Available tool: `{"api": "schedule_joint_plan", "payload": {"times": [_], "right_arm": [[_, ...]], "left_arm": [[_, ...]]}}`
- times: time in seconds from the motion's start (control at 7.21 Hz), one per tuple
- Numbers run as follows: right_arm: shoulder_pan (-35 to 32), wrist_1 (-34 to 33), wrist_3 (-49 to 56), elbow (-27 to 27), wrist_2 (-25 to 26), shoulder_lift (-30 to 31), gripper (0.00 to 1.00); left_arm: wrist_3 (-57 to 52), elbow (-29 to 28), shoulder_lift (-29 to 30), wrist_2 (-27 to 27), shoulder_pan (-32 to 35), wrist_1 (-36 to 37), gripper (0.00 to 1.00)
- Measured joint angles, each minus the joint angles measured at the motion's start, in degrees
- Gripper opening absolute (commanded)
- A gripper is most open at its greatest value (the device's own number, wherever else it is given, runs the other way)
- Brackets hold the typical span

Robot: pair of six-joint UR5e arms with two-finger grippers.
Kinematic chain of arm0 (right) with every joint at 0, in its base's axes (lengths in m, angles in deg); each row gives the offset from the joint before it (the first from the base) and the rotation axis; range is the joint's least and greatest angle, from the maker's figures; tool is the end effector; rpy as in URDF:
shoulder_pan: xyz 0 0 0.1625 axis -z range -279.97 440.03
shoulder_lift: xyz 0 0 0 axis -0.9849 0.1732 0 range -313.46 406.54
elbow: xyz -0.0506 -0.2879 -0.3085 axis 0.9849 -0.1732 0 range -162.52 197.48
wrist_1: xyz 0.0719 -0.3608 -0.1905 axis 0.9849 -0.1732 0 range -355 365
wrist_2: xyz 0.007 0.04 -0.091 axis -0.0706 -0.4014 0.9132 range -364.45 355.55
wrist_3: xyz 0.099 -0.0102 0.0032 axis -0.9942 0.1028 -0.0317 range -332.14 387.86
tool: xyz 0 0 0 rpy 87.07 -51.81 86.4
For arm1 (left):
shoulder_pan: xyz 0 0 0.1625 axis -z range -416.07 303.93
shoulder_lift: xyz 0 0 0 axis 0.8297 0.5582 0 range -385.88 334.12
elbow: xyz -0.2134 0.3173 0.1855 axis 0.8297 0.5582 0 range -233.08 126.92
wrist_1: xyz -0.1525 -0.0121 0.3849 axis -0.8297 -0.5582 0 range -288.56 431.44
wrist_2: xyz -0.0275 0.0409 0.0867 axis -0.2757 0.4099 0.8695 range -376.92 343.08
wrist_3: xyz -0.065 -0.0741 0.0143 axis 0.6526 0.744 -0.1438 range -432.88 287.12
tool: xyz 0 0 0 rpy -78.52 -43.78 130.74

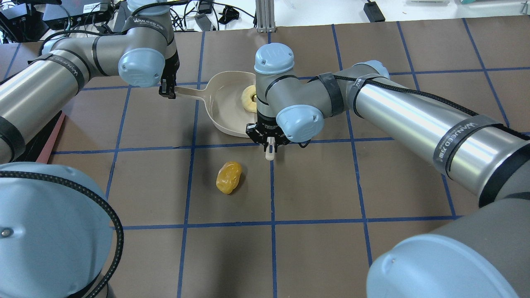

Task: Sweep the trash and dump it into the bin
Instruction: 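Sweep the sponge and cream object into the dustpan with the right-held brush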

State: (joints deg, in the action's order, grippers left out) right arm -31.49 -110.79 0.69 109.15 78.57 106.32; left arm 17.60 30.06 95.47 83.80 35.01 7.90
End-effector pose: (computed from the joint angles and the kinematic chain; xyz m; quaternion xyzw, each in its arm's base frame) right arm 0.3683 -0.5380 0.2137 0.0524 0.9954 0.0733 0.0335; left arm -0.1275 -0.6787 0.2685 -0.7014 0.7064 -0.0788 0.0528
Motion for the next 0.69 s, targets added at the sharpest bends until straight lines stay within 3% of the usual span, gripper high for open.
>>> {"api": "schedule_joint_plan", "payload": {"times": [0.69], "right_arm": [[-2.96, 0.12, -4.86, -0.98, -5.13, 0.31, 0.05]], "left_arm": [[-8.73, 2.6, 1.23, -10.45, -0.4, 4.91, 0.0]]}}
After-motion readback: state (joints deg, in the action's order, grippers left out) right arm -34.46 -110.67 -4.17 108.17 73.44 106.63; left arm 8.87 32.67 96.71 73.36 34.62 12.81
